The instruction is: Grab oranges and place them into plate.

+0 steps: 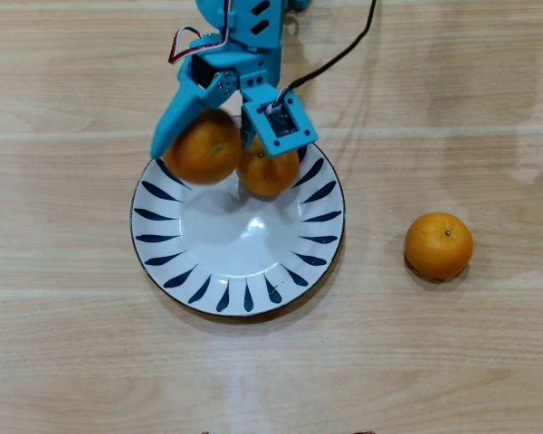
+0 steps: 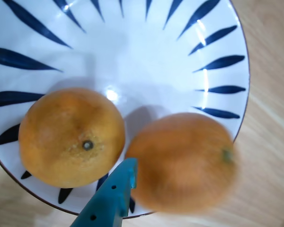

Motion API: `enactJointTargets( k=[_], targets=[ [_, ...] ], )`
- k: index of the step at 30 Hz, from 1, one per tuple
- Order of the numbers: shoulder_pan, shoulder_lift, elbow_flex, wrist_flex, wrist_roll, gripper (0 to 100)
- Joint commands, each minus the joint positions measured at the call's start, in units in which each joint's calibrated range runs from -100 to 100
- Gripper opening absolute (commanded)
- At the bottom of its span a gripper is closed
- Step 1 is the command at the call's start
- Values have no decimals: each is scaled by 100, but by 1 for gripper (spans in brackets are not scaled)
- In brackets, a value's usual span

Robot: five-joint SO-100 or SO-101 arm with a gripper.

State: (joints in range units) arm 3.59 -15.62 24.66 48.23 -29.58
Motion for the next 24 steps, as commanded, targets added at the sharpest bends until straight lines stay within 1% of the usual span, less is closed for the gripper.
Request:
enactJointTargets(
  k=[1,7,12,13,15,18,20,24],
  targets=[
    [36,-36,-370,-6,4,57],
    [-222,-45,-542,28,-43,57],
    [-1036,-36,-1266,20,-100,56],
    [-1246,-11,-1411,28,-173,54],
    [-1665,40,-1619,-32,-330,47],
    [-2206,48,-1728,-49,-508,30],
    [-2528,57,-1755,-118,-639,22],
    [-3141,91,-1511,-977,-827,25]
  ],
)
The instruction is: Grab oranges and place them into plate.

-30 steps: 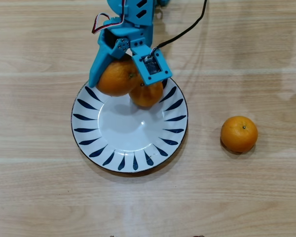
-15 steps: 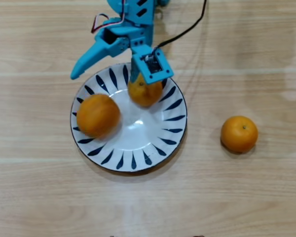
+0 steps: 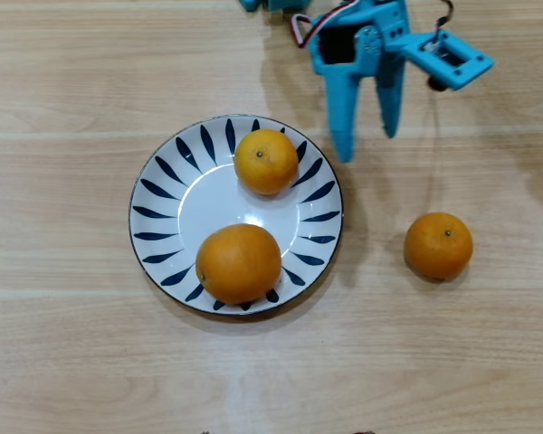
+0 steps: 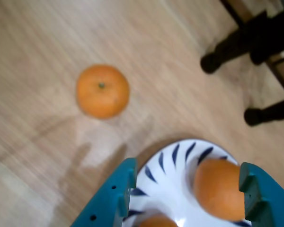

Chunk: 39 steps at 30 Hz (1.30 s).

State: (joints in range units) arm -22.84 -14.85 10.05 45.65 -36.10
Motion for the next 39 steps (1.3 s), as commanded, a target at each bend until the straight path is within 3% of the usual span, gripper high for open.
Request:
enactJointTargets(
  k=[1,5,9,13,19,28,39],
  targets=[
    [-628,91,41,-1028,-253,25],
    [-1079,775,322,-2326,-703,25],
    [-1257,1443,258,-2721,-1199,26],
    [-1257,1900,240,-3065,-1309,35],
    [-1144,2525,-303,-3100,-1309,43],
    [-1087,3861,-1290,-3057,-1738,43],
    [-982,5044,-2114,-3039,-1811,43]
  ],
)
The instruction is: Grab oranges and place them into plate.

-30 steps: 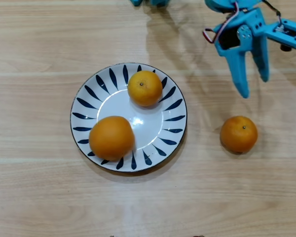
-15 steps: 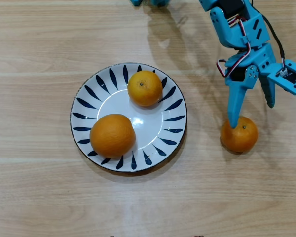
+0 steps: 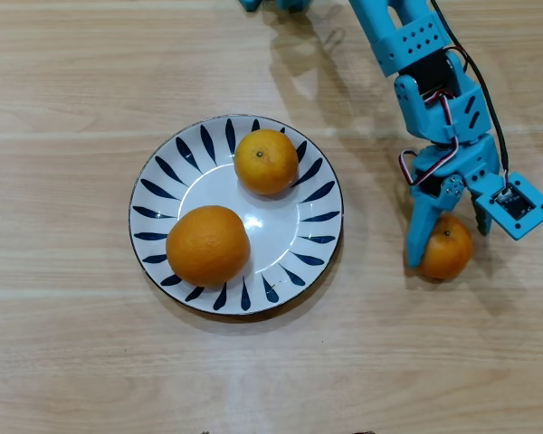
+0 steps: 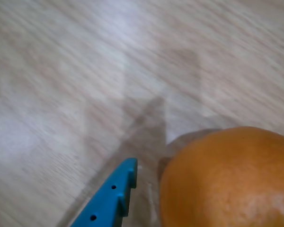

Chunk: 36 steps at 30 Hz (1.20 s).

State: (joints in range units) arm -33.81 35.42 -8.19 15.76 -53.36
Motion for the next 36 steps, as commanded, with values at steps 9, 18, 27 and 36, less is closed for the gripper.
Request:
enactJointTargets(
  k=[9,18,27,36],
  targets=[
    [163,42,-272,-42,-110,29],
    [163,-533,-218,456,-37,29],
    [607,-2274,353,1453,632,29],
    [1881,-4573,2571,1419,1520,29]
  ],
)
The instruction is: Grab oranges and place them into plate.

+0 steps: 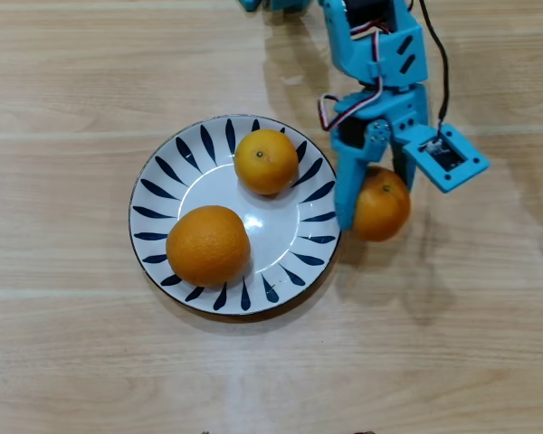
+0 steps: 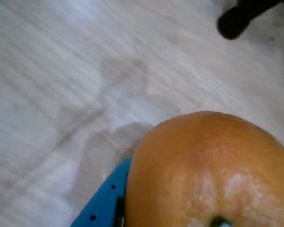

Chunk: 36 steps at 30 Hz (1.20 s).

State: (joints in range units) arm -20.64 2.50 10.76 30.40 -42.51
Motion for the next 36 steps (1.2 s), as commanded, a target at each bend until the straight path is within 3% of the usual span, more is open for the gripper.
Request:
enactJointTargets(
  k=[1,4,12,19,25,30,36],
  targets=[
    [685,-1425,785,-45,545,29],
    [1072,-1577,948,-28,848,29],
    [1153,-1349,930,-45,827,30],
    [1040,-1247,975,-45,864,50],
    [1000,-1273,984,-45,864,50],
    [919,-1628,1219,84,927,34],
    [879,-2895,2007,109,1826,4]
  ],
)
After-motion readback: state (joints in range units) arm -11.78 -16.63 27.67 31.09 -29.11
